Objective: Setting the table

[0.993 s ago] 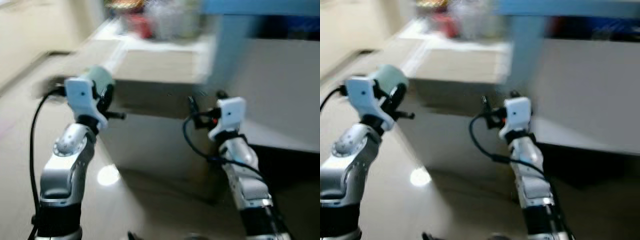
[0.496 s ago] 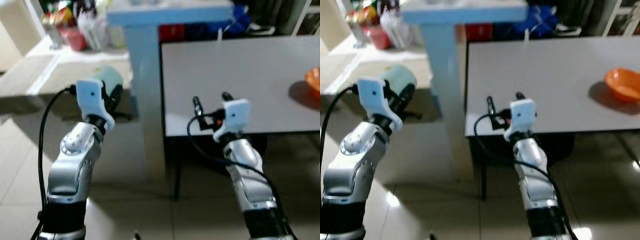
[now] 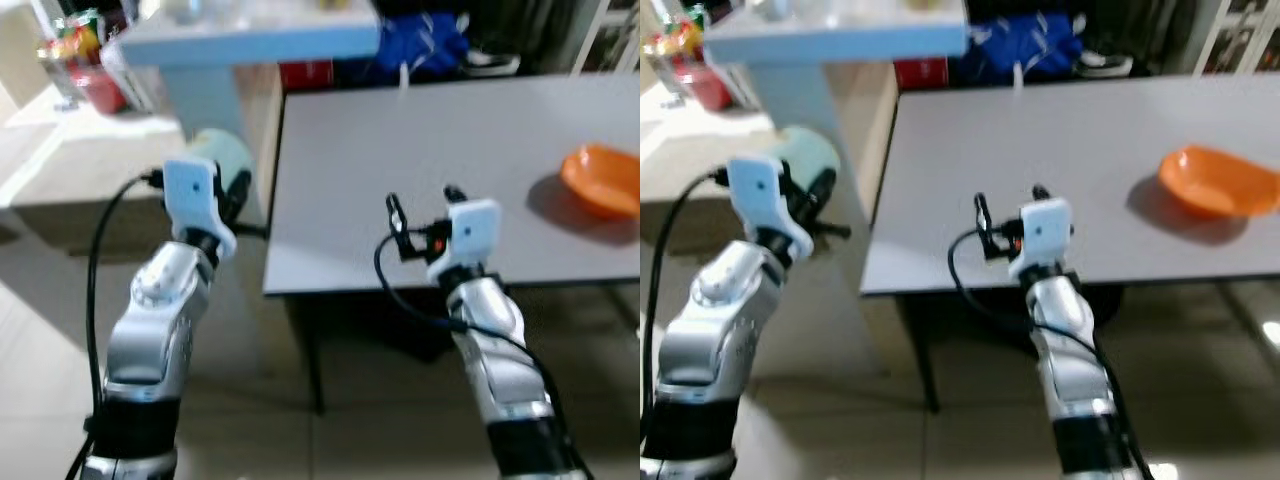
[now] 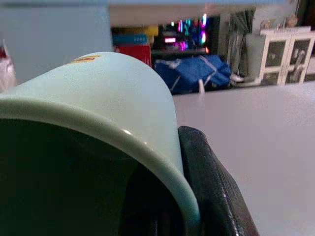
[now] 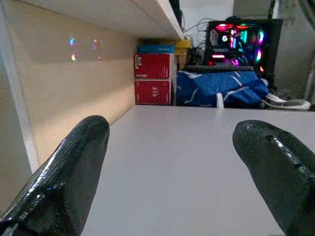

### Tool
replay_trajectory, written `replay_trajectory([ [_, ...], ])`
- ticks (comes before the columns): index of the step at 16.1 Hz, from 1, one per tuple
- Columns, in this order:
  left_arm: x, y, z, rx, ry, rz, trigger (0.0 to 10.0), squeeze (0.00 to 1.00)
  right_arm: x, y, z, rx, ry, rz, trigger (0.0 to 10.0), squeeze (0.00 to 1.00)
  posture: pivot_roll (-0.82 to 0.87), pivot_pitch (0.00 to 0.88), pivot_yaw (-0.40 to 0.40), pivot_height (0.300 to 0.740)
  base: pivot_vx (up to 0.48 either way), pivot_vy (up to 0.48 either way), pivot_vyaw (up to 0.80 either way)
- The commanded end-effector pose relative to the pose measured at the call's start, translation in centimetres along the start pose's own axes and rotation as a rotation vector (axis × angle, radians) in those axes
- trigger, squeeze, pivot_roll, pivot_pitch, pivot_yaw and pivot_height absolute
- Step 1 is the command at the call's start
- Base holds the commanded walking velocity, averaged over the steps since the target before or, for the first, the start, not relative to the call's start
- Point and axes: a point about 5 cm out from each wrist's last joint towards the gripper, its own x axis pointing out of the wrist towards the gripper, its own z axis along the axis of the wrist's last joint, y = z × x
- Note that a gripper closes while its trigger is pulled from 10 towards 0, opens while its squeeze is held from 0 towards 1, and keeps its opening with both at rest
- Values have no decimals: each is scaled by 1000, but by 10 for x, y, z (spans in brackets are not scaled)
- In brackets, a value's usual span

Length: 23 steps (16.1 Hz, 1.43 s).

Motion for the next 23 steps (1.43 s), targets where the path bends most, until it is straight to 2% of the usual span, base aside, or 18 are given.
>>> replay_trajectory([
  [1, -1, 8, 3, 30, -8, 32, 0, 0, 3, 8, 3, 8, -17, 25, 10000, 0, -140, 0, 98, 740, 247, -409, 0],
  [19, -1, 7, 4, 33, -15, 30, 0, 0, 3, 8, 3, 8, -17, 25, 10000, 0, -140, 0, 99, 740, 247, -409, 0],
  [21, 3, -9, 18, 67, -101, 10, 0, 0, 4, 7, 4, -16, -44, 19, 10000, 0, -152, 0, 105, 740, 0, -480, 0],
  [23, 2, -10, 16, 71, -100, 7, 0, 0, 4, 2, 13, -35, -109, -12, 10000, 0, -155, 0, 106, 740, 0, -480, 0],
])
